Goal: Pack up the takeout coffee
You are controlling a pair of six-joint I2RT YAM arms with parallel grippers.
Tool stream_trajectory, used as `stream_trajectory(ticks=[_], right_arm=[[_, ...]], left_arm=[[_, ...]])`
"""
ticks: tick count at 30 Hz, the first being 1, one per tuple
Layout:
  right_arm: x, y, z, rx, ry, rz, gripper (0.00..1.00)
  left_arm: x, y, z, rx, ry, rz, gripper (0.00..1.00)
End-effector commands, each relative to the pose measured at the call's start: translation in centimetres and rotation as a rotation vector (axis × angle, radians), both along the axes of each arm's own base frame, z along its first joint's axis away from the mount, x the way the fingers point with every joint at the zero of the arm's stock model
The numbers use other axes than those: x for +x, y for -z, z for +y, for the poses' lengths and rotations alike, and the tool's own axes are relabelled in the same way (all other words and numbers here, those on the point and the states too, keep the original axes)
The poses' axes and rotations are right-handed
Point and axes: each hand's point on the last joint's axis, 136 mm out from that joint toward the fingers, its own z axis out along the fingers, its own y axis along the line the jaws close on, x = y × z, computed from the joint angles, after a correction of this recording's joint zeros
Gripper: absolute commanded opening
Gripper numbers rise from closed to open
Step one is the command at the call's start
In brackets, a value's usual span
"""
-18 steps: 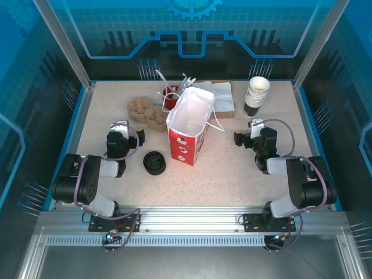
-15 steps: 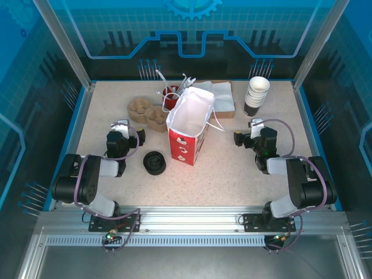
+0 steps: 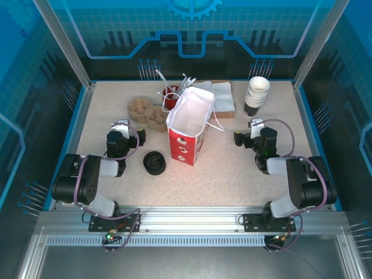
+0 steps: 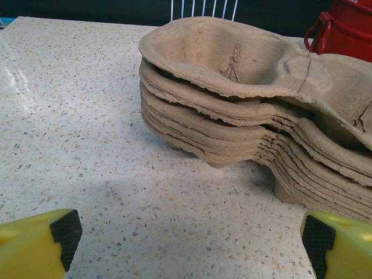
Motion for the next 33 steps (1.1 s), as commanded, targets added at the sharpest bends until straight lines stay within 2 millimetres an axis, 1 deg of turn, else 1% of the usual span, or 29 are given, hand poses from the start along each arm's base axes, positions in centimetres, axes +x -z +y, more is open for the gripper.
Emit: stream_trajectory(ticks=[1, 7, 11, 14, 16, 19, 20, 21, 23, 25, 26, 27, 29, 31, 33], right_arm=[[0.6, -0.7, -0.3, -0.002, 0.001, -0.027, 1.0], [0.8, -1.0, -0.5, -0.004, 0.013, -0.017, 1.0], [0.7, -1.7, -0.7, 0.0, 0.02, -0.008, 1.0], [0.3, -3.2, -1.2, -0.01, 0.043, -0.003, 1.0], [-0.3, -4.2, -1.7, -0.02, 0.066, 0.016, 1.0], [-1.2, -6.9, -2.7, 0.005, 0.124, 0.015, 1.0], [-1.7, -7.4, -3.0, 0.022, 0.145, 0.03, 1.0], [-2.1, -8.3, -3.4, 0.052, 0.175, 0.037, 1.0], [-2.9, -10.2, -4.7, 0.129, 0.274, 0.064, 1.0], [-3.7, -12.1, -6.1, 0.252, 0.392, 0.117, 1.0], [-3.9, -12.9, -6.3, 0.3, 0.418, 0.152, 1.0], [-3.9, -14.1, -6.4, 0.347, 0.432, 0.181, 1.0], [-3.5, -15.8, -5.9, 0.38, 0.413, 0.24, 1.0], [-2.4, -17.4, -5.4, 0.396, 0.396, 0.276, 1.0], [-1.1, -18.2, -5.3, 0.408, 0.397, 0.312, 1.0]], left_arm=[[0.5, -0.6, -0.5, 0.017, 0.03, -0.015, 0.99], [0.0, -0.9, -0.7, 0.022, 0.037, -0.045, 0.99], [-0.8, -2.1, -0.4, 0.027, 0.018, -0.084, 0.99], [-1.4, -3.9, 0.0, 0.029, -0.014, -0.09, 0.99], [-1.9, -5.7, 0.3, 0.023, -0.039, -0.089, 0.99], [-3.0, -9.2, 1.0, -0.051, -0.121, -0.084, 0.99], [-3.5, -10.2, 1.5, -0.085, -0.167, -0.074, 0.99], [-4.2, -11.3, 2.3, -0.136, -0.237, -0.05, 0.99], [-5.7, -13.1, 3.3, -0.209, -0.335, 0.005, 0.99], [-7.1, -14.7, 3.3, -0.231, -0.355, 0.066, 0.99], [-7.6, -15.5, 3.1, -0.241, -0.349, 0.075, 0.99], [-8.3, -16.1, 3.0, -0.259, -0.346, 0.084, 0.99], [-9.7, -17.5, 2.9, -0.312, -0.358, 0.086, 0.99], [-10.8, -18.9, 1.7, -0.343, -0.293, 0.102, 0.99], [-11.6, -19.9, 0.4, -0.359, -0.217, 0.122, 0.99]])
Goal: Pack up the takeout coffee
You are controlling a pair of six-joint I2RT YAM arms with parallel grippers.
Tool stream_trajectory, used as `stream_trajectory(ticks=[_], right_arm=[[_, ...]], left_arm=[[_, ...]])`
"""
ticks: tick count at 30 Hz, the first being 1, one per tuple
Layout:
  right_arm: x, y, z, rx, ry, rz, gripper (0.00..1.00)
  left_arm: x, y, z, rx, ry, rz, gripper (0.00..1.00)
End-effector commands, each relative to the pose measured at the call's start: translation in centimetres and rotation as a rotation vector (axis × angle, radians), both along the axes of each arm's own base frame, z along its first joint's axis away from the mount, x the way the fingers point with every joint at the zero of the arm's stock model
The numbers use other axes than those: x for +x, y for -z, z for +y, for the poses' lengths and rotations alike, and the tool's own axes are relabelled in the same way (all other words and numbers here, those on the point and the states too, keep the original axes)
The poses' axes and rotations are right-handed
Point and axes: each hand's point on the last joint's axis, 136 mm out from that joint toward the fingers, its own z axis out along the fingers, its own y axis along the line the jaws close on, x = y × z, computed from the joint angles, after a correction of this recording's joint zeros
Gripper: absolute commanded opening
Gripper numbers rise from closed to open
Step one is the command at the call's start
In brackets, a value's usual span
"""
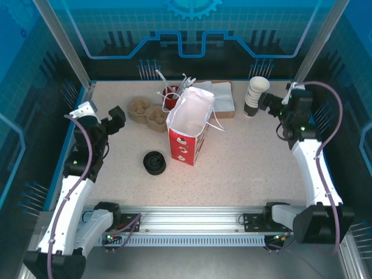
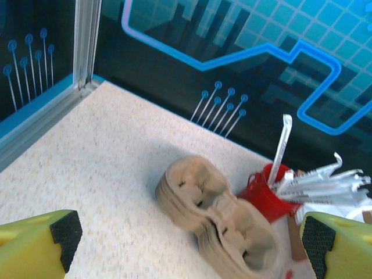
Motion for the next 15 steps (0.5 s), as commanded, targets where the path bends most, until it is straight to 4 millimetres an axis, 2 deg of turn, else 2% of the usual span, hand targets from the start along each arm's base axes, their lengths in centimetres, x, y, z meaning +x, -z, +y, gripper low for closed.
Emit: stream_trajectory(ticks=[1, 2, 6, 11, 15], right_arm=[[-0.1, 2.5, 0.7, 0.117, 0.003, 0.231, 1.0], [0.7, 1.5, 0.7, 0.119, 0.004, 0.23, 1.0], [3.9, 0.5, -0.1, 0.119, 0.039, 0.283, 0.95], [7.6, 1.3, -1.3, 0.094, 0.083, 0.363, 0.84], [10.2, 2.3, -1.9, 0.115, 0.088, 0.392, 0.76]], left_arm=[[-3.0, 1.9, -2.3, -0.081, 0.113, 0.175, 0.99], [-3.3, 1.6, -2.9, -0.08, 0.156, 0.185, 0.99], [-4.4, 0.5, -3.7, -0.098, 0.196, 0.238, 0.99], [-5.0, -0.4, -4.7, -0.142, 0.242, 0.26, 0.99], [-5.0, -0.2, -5.1, -0.163, 0.256, 0.289, 0.99]])
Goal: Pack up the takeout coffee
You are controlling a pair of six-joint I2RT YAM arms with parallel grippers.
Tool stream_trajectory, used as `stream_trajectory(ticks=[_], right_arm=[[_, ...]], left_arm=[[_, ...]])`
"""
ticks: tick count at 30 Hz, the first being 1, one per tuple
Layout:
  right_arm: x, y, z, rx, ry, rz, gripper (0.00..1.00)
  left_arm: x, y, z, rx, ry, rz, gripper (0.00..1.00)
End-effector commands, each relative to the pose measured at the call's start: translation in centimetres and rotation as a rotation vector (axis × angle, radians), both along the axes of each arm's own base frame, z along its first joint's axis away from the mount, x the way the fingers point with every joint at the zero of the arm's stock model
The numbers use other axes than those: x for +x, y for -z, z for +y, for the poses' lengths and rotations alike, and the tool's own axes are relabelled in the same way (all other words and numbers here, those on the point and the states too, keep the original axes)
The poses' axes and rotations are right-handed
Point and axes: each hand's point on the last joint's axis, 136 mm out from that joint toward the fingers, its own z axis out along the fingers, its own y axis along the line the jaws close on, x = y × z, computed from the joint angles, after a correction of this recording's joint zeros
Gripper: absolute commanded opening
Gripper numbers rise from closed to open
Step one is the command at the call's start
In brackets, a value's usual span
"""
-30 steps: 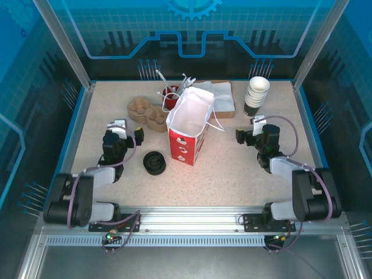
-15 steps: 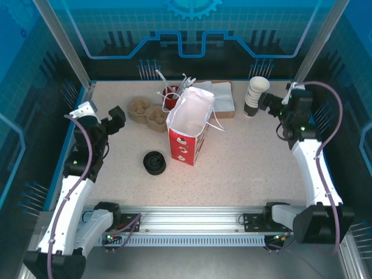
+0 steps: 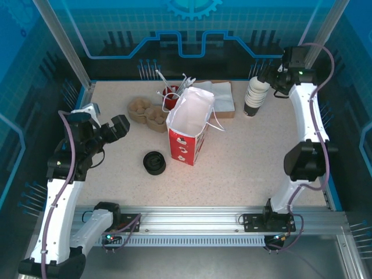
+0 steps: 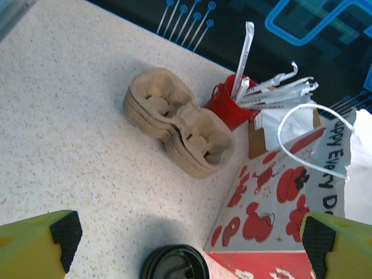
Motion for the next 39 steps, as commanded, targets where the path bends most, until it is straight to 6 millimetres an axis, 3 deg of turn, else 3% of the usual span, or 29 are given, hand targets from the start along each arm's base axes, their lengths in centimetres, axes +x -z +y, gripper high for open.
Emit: stream_trajectory(ticks=[1, 7, 12, 15, 18, 20, 32, 39], right_arm=[[0.1, 1.2, -1.1, 0.019, 0.028, 0.084, 0.74], [2.4, 3.1, -1.6, 0.018, 0.024, 0.13, 0.62], [3.2, 4.9, -2.1, 0.017, 0.024, 0.168, 0.57], [3.6, 5.8, -2.2, 0.027, 0.014, 0.181, 0.47], [3.7, 6.4, -2.2, 0.028, 0.007, 0.192, 0.43], [3.8, 6.4, -2.2, 0.029, 0.003, 0.191, 0.34], [4.0, 6.7, -2.1, 0.037, -0.01, 0.194, 0.16], [3.6, 4.5, -1.9, 0.043, -0.014, 0.161, 0.0]], left_arm=[[-0.8, 0.6, -1.1, -0.051, 0.038, 0.071, 0.99], [-0.5, 1.2, -1.5, -0.068, 0.055, 0.092, 0.99], [-0.4, 1.8, -1.9, -0.079, 0.073, 0.105, 0.99], [-0.3, 2.2, -2.1, -0.087, 0.083, 0.113, 0.99], [-0.1, 2.4, -2.1, -0.089, 0.084, 0.121, 0.99], [-0.1, 2.5, -2.2, -0.091, 0.085, 0.125, 0.99], [-0.4, 2.3, -2.1, -0.087, 0.085, 0.122, 0.99], [-0.7, 2.0, -2.3, -0.097, 0.089, 0.121, 0.99]])
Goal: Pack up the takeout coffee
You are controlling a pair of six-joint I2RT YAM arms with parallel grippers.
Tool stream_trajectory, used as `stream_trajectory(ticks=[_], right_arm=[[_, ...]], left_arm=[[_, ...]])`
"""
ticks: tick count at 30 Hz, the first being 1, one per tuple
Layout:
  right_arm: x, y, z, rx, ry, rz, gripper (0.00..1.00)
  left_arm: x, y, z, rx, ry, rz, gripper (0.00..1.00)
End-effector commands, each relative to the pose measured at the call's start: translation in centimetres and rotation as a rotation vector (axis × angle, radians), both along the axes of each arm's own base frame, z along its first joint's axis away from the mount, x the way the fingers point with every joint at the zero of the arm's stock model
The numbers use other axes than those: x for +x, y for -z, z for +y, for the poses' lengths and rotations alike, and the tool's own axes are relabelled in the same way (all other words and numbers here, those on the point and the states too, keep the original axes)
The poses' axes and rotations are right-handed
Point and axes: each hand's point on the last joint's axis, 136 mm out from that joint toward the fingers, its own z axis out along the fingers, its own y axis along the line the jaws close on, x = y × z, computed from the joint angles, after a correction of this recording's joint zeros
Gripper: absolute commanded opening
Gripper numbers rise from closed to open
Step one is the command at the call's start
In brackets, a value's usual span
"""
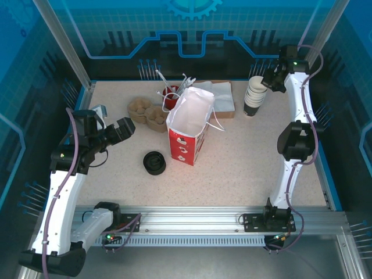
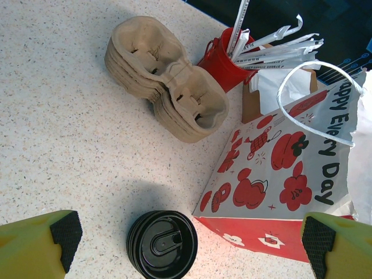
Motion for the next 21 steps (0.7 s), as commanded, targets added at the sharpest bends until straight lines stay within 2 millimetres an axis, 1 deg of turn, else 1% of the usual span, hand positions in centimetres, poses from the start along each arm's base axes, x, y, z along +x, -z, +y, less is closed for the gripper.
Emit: stream_trajectory(ticks=[1, 5, 6, 7, 10, 13, 18, 21], right_arm=[[-0.4, -2.4, -0.4, 0.015, -0.001, -0.037, 0.0], [-1.2, -6.1, -0.1, 0.015, -0.01, -0.108, 0.0], [-1.5, -6.8, 0.3, 0.041, -0.011, -0.122, 0.0], [-1.6, -7.0, 0.7, 0.064, -0.022, -0.128, 0.0], [-2.6, -8.6, 1.3, 0.071, -0.035, -0.148, 0.0], [-3.8, -11.0, 1.8, 0.086, -0.047, -0.197, 0.0], [-6.8, -15.6, 2.7, 0.095, -0.067, -0.293, 0.0], [-9.0, -17.8, 3.4, 0.105, -0.086, -0.34, 0.0]], left_arm=[[-0.8, -0.4, -0.6, -0.032, 0.021, 0.003, 0.99], [-1.1, -0.8, -0.8, -0.041, 0.028, -0.008, 0.99], [-1.2, -0.9, -0.9, -0.045, 0.03, -0.011, 0.99], [-1.3, -1.0, -0.9, -0.046, 0.032, -0.013, 0.99], [-1.6, -1.3, -1.0, -0.053, 0.041, -0.017, 0.99], [-1.9, -1.6, -1.1, -0.055, 0.045, -0.018, 0.99], [-2.5, -1.7, -1.6, -0.08, 0.063, -0.023, 0.99], [-2.9, -1.8, -1.8, -0.091, 0.071, -0.027, 0.99]])
